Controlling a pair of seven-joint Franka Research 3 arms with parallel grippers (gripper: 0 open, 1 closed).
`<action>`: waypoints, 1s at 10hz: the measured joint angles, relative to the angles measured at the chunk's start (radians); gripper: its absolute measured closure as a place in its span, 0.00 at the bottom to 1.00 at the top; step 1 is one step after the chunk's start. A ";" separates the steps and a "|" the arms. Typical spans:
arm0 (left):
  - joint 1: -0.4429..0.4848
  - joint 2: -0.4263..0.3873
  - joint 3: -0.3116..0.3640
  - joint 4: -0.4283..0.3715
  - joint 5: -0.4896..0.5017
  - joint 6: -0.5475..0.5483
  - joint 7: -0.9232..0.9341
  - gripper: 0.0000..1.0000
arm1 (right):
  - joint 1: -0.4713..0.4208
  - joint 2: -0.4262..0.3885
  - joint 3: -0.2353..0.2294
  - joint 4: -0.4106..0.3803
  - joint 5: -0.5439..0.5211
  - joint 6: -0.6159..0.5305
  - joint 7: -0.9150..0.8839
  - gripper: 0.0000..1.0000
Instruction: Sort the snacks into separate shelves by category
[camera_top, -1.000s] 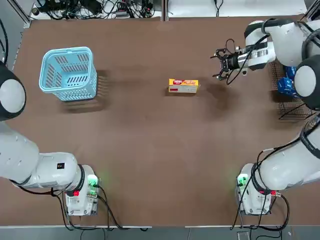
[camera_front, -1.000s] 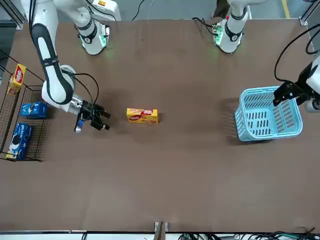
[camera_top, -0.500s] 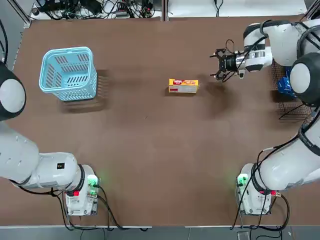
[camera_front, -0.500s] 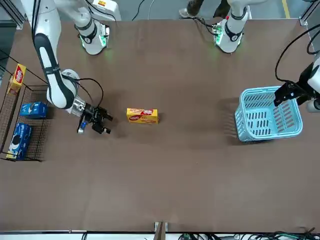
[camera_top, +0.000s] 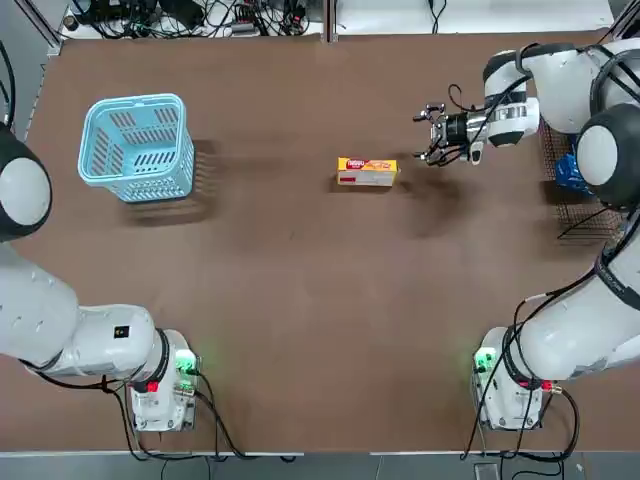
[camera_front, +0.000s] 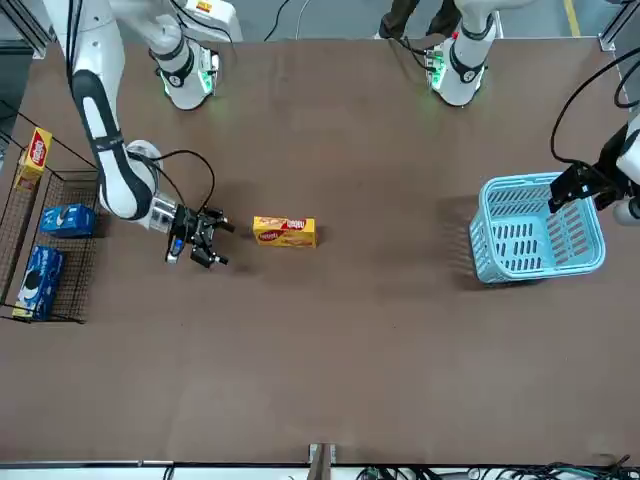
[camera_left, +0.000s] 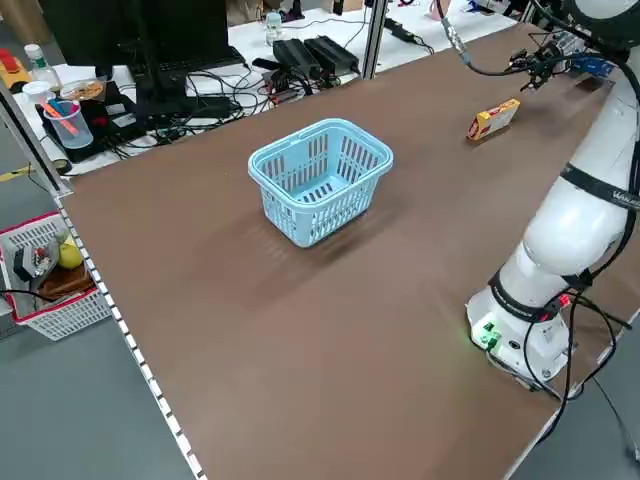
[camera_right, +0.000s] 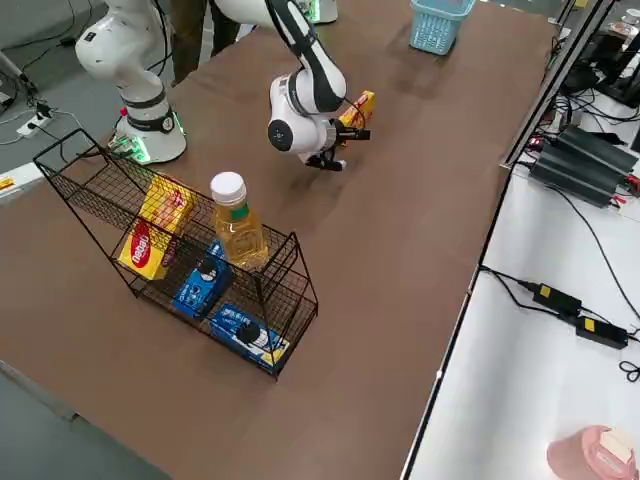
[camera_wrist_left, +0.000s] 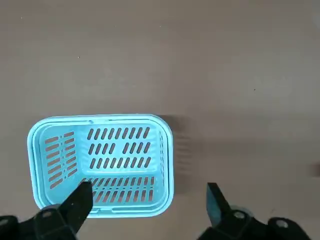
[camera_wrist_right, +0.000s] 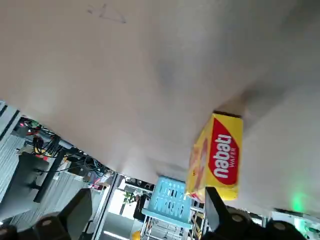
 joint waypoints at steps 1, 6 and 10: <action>0.001 0.000 0.000 0.000 0.000 -0.001 0.000 0.00 | -0.003 0.005 0.000 -0.011 0.000 -0.026 -0.016 0.00; 0.005 0.011 0.001 0.000 0.000 -0.001 0.000 0.00 | -0.005 0.048 0.004 -0.046 0.000 -0.049 -0.145 0.00; 0.005 0.015 0.001 0.000 0.000 -0.001 0.000 0.00 | -0.005 0.060 0.050 -0.046 0.063 -0.020 -0.147 0.00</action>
